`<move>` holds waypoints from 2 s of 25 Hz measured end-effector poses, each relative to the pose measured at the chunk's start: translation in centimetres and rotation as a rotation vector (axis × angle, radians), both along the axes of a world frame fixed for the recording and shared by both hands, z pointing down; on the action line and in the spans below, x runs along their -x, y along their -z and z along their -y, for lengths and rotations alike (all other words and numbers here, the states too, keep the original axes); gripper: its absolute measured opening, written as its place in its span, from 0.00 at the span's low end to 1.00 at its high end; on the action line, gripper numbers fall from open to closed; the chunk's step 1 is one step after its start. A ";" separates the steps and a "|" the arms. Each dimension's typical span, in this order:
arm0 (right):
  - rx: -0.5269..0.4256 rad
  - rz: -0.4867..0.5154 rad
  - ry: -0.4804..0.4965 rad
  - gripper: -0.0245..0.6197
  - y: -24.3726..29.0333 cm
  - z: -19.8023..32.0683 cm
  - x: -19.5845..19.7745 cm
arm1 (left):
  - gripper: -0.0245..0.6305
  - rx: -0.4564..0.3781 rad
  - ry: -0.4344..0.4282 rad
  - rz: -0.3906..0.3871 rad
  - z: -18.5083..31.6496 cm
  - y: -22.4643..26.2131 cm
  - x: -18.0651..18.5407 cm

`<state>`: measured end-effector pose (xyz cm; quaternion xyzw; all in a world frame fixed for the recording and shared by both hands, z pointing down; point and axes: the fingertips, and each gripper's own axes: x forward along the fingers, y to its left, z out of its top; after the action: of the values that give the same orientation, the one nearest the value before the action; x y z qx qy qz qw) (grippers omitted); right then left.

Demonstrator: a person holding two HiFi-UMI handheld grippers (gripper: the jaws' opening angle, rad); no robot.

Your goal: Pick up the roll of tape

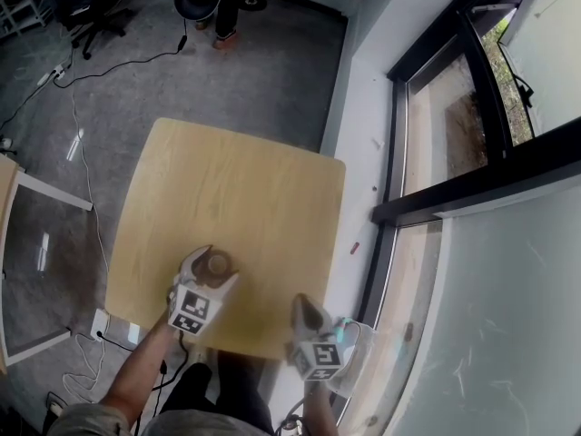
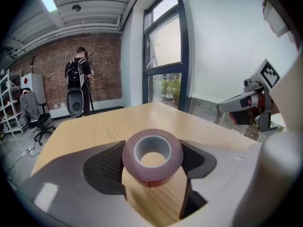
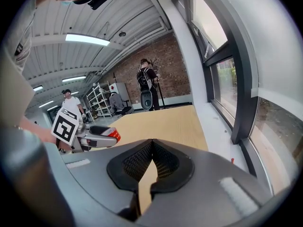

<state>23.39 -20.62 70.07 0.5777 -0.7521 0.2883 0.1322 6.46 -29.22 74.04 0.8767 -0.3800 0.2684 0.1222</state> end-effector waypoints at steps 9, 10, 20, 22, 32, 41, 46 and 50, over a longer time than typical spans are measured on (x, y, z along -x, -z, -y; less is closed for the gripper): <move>-0.055 0.006 -0.002 0.06 1.9 0.0 0.8 | 0.56 -0.041 -0.022 -0.019 -1.2 2.6 0.0; -0.054 0.010 -0.002 0.06 2.2 0.0 1.1 | 0.56 -0.049 -0.027 -0.017 -1.3 2.9 0.0; -0.102 0.012 0.013 0.06 5.2 -0.7 3.0 | 0.56 -0.107 -0.031 0.000 -3.4 6.7 1.0; -0.106 0.009 0.017 0.06 5.5 -1.1 3.2 | 0.56 -0.118 -0.028 -0.006 -3.8 7.4 1.1; -0.135 -0.010 0.042 0.06 8.2 -3.1 5.1 | 0.56 -0.149 0.002 -0.068 -6.5 11.6 2.7; -0.197 -0.015 0.038 0.06 11.5 -5.2 6.4 | 0.56 -0.225 0.007 -0.086 -8.8 15.9 4.5; -0.247 -0.026 0.014 0.06 13.2 -6.7 6.3 | 0.56 -0.242 0.020 -0.088 -10.6 17.6 5.8; -0.268 -0.037 0.007 0.06 14.8 -7.9 6.7 | 0.56 -0.249 0.037 -0.099 -11.9 18.6 6.9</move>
<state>16.68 -12.76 55.25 0.5930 -0.7832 0.1739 0.0687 -0.48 -17.27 55.42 0.8900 -0.4202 0.1732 0.0359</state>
